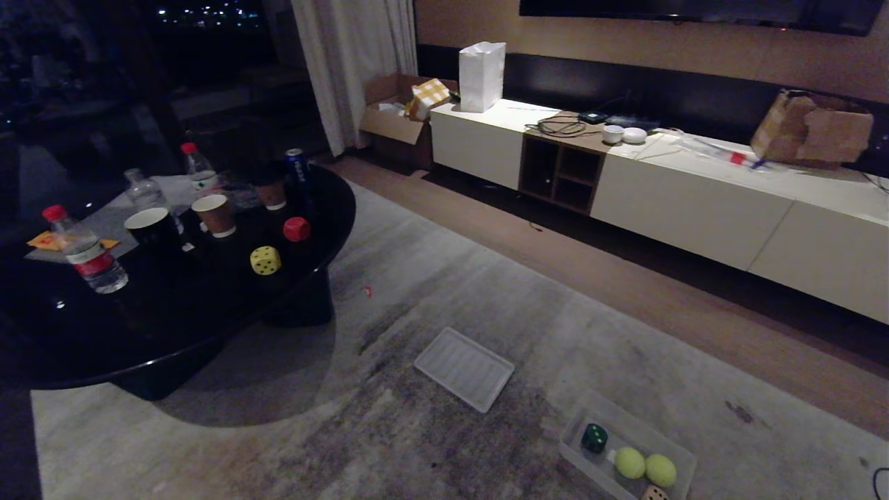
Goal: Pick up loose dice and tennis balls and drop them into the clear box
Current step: Pick up toys out of the box
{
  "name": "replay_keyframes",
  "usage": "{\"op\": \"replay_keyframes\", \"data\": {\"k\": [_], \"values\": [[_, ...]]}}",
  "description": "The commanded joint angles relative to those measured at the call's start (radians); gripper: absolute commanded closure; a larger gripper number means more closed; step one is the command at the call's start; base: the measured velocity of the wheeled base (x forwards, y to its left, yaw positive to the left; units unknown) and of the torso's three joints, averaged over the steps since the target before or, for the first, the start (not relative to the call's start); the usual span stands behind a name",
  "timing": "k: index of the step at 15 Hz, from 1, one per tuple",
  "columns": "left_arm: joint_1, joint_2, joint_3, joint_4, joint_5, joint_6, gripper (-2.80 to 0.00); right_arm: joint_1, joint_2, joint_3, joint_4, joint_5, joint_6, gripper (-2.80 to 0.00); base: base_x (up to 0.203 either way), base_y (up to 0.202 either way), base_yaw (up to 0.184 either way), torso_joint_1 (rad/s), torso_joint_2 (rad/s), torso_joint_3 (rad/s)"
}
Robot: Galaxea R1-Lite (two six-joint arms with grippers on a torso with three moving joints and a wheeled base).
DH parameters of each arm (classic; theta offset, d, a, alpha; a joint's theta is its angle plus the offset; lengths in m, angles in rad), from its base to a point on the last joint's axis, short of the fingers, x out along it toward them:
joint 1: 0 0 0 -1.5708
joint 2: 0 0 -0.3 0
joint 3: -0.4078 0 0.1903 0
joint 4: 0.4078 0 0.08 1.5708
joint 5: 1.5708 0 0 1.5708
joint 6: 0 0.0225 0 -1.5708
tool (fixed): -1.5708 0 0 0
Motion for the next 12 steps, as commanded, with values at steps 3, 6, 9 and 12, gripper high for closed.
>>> {"op": "replay_keyframes", "data": {"k": [3, 6, 9, 12], "values": [[0.000, 0.001, 0.002, 0.000, 0.000, -0.001, 0.00, 0.000, 0.001, 0.011, 0.000, 0.001, 0.001, 0.00, 0.001, -0.007, 0.165, 0.002, 0.00, 0.003], [0.000, 0.001, 0.002, 0.000, 0.000, -0.001, 0.00, 0.000, 0.001, 0.011, 0.000, 0.001, 0.001, 0.00, 0.002, -0.006, 0.162, 0.005, 0.00, 0.004], [0.000, 0.001, 0.002, 0.000, 0.000, -0.001, 0.00, 0.000, 0.001, 0.011, 0.000, 0.001, 0.001, 0.00, 0.002, -0.008, 0.164, 0.005, 0.00, 0.005], [0.000, 0.001, 0.002, 0.000, 0.000, -0.001, 0.00, 0.000, 0.001, 0.011, 0.000, 0.001, -0.001, 0.00, 0.003, -0.009, 0.166, 0.003, 0.00, 0.001]]}}
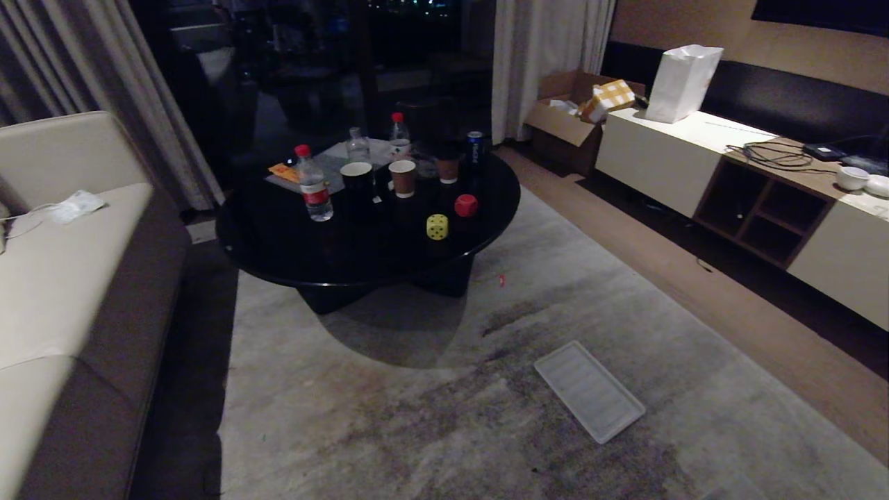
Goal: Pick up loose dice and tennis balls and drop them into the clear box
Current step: Pick up toys out of the box
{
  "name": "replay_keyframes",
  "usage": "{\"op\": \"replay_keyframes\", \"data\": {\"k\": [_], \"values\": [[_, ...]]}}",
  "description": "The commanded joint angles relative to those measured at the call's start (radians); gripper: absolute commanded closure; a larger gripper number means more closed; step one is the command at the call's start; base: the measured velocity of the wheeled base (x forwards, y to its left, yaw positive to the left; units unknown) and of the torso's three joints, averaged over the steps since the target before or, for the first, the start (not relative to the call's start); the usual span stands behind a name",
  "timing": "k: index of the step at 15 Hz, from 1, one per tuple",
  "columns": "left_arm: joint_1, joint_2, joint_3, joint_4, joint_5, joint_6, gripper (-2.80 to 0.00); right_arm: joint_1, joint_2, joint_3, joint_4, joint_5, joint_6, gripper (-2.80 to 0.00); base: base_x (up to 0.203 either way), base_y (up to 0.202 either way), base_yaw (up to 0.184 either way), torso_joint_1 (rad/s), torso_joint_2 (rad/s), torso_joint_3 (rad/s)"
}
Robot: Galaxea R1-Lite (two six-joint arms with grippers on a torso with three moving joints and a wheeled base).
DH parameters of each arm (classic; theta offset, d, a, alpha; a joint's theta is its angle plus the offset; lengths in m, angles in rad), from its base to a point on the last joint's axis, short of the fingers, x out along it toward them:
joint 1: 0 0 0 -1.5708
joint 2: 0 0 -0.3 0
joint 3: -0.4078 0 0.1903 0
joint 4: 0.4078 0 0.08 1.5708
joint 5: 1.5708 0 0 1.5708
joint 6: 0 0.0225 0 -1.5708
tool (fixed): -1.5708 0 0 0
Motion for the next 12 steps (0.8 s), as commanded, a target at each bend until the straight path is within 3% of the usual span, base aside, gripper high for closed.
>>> {"op": "replay_keyframes", "data": {"k": [1, 9, 12], "values": [[0.000, 0.001, 0.002, 0.000, 0.000, 0.000, 0.00, 0.000, 0.001, 0.011, 0.000, -0.001, 0.001, 0.00, 0.000, -0.009, 0.159, 0.002, 0.01, 0.002], [0.000, 0.001, 0.002, 0.000, 0.002, -0.010, 0.00, 0.000, 0.001, 0.011, 0.000, 0.001, 0.001, 0.00, 0.001, -0.008, 0.161, 0.002, 0.00, 0.003], [0.000, 0.001, 0.002, -0.001, 0.002, -0.011, 0.00, 0.000, 0.001, 0.011, 0.000, 0.001, 0.001, 0.00, 0.000, -0.004, 0.065, 0.002, 0.00, 0.002]]}}
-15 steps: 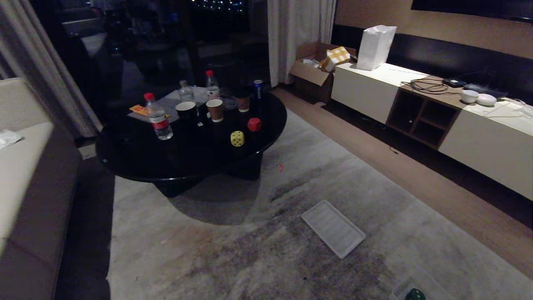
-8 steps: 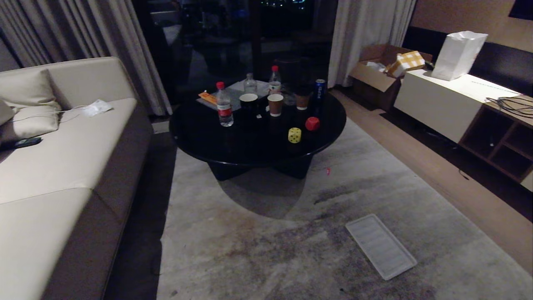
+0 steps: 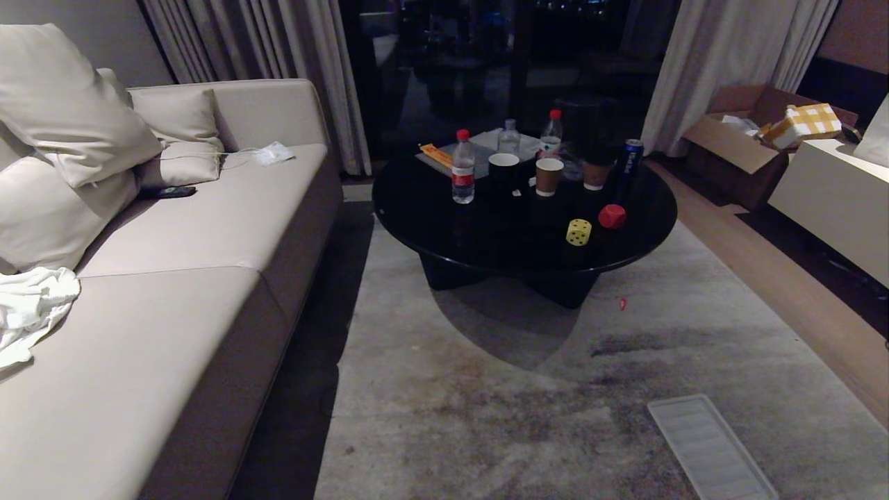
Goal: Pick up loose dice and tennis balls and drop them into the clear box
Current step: Pick up toys out of the box
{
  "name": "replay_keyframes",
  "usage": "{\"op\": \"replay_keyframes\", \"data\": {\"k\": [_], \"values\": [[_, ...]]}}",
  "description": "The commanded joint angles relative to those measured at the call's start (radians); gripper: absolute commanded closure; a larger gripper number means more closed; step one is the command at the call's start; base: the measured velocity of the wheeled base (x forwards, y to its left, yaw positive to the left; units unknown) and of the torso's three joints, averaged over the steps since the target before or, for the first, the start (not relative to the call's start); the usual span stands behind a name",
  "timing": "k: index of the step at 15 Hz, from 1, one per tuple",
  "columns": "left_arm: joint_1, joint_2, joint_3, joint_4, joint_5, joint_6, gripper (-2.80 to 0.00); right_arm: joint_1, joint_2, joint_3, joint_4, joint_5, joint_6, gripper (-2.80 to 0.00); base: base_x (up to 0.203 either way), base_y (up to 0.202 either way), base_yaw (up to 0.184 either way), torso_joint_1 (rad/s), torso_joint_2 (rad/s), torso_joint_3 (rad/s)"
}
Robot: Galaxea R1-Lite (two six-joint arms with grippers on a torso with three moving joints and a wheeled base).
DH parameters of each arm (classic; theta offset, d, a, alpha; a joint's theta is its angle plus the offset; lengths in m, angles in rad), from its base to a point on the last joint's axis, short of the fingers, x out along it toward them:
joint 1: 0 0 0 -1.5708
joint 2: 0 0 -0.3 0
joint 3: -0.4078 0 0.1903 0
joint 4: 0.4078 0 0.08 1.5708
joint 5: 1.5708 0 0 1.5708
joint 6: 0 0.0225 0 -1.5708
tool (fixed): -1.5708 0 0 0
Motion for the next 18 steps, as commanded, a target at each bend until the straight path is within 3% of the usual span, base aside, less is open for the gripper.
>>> {"op": "replay_keyframes", "data": {"k": [1, 5, 18], "values": [[0.000, 0.002, 0.002, -0.002, 0.001, -0.004, 0.00, 0.000, 0.001, 0.011, -0.001, 0.000, 0.001, 0.00, 0.000, 0.000, 0.000, 0.000, 0.00, 0.000], [0.000, 0.002, 0.002, -0.001, 0.002, -0.005, 0.00, 0.000, 0.001, 0.011, -0.001, 0.000, 0.001, 0.00, 0.029, 0.000, 0.001, 0.001, 0.00, 0.000], [0.000, 0.002, 0.002, -0.002, 0.002, -0.007, 0.00, 0.000, 0.001, 0.011, -0.001, 0.000, 0.001, 0.00, 0.183, 0.000, 0.000, 0.004, 0.00, 0.003]]}}
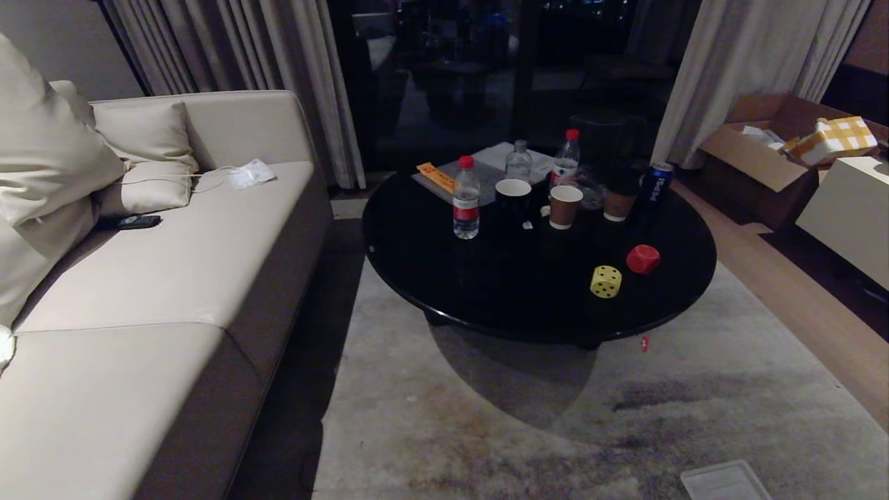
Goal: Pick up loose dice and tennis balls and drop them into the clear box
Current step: Pick up toys out of the box
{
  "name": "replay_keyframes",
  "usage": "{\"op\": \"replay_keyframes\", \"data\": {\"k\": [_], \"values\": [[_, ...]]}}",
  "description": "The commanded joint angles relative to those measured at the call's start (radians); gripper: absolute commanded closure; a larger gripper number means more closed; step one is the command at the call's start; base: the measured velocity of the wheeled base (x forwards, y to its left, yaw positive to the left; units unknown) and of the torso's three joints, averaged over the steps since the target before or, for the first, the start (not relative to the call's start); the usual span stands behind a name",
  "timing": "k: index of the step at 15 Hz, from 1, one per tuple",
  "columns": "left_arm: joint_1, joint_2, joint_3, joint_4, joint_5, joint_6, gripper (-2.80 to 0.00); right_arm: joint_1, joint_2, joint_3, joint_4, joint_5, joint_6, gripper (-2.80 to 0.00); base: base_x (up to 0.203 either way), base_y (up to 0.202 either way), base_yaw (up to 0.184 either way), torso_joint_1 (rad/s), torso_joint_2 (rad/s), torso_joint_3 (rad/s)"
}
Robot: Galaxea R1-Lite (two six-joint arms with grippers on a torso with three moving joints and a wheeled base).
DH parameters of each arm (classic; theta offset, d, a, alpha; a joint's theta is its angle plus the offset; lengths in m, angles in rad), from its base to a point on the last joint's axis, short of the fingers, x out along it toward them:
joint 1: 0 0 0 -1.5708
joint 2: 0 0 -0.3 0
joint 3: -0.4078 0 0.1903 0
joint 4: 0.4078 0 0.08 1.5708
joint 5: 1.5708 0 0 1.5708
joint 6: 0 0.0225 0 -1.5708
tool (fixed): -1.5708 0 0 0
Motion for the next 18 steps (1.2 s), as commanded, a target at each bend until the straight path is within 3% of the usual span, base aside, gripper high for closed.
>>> {"op": "replay_keyframes", "data": {"k": [1, 18], "values": [[0.000, 0.001, 0.002, 0.000, 0.000, -0.001, 0.00, 0.000, 0.001, 0.011, -0.001, -0.001, 0.000, 0.00, 0.182, 0.000, 0.000, -0.002, 0.00, 0.006], [0.000, 0.001, 0.002, 0.000, -0.001, 0.004, 0.00, 0.000, 0.001, 0.011, -0.001, 0.001, 0.000, 0.00, 0.183, 0.000, -0.001, 0.003, 0.00, 0.002]]}}
